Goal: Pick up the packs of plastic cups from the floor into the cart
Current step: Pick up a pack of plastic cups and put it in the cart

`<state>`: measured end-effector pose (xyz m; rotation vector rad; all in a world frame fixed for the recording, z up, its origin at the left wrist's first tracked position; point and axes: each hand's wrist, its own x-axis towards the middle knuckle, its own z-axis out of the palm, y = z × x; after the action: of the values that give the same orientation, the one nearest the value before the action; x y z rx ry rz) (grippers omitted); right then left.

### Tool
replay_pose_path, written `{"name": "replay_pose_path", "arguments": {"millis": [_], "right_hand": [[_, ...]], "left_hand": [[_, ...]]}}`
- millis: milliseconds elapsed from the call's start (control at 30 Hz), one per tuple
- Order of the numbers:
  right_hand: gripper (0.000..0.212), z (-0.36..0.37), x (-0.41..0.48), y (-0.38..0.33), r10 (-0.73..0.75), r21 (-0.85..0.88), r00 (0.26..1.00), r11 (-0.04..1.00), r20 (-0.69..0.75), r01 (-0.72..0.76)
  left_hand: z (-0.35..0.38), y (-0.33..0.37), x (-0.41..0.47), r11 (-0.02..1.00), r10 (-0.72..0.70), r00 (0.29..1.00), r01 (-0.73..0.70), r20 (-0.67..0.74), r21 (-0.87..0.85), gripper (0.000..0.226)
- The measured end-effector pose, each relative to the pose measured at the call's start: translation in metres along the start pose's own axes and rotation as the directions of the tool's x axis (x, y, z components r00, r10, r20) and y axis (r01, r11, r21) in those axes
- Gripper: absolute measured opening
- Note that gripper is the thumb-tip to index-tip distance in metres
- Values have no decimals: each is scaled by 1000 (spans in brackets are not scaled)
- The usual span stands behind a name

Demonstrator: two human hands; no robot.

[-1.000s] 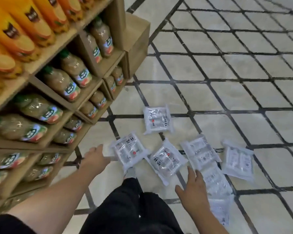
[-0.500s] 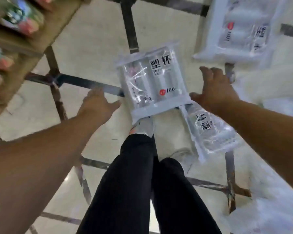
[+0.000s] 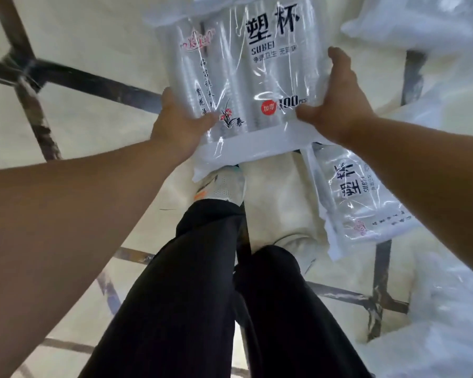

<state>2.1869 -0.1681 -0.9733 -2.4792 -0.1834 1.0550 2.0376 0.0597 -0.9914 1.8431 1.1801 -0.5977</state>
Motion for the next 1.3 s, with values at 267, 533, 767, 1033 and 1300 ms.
{"name": "replay_pose_path", "arguments": {"millis": [267, 533, 767, 1033, 1300], "right_hand": [[101, -120, -187, -97, 102, 276, 994, 957, -43, -87], [94, -300, -443, -210, 195, 446, 969, 888, -149, -110], [92, -369, -597, -208, 421, 592, 838, 792, -347, -152], [95, -319, -770, -119, 795, 863, 487, 483, -362, -146], [84, -212, -940, -41, 958, 974, 188, 225, -215, -36]], "left_hand": [[-152, 93, -163, 978, 158, 987, -159, 23, 136, 92], [-308, 251, -404, 859, 324, 927, -371, 187, 352, 112], [-303, 343, -522, 665, 597, 711, -697, 371, 268, 91], [-175, 391, -663, 187, 607, 240, -970, 758, 158, 81], [-9, 325, -817, -192, 335, -138, -978, 932, -76, 100]]}}
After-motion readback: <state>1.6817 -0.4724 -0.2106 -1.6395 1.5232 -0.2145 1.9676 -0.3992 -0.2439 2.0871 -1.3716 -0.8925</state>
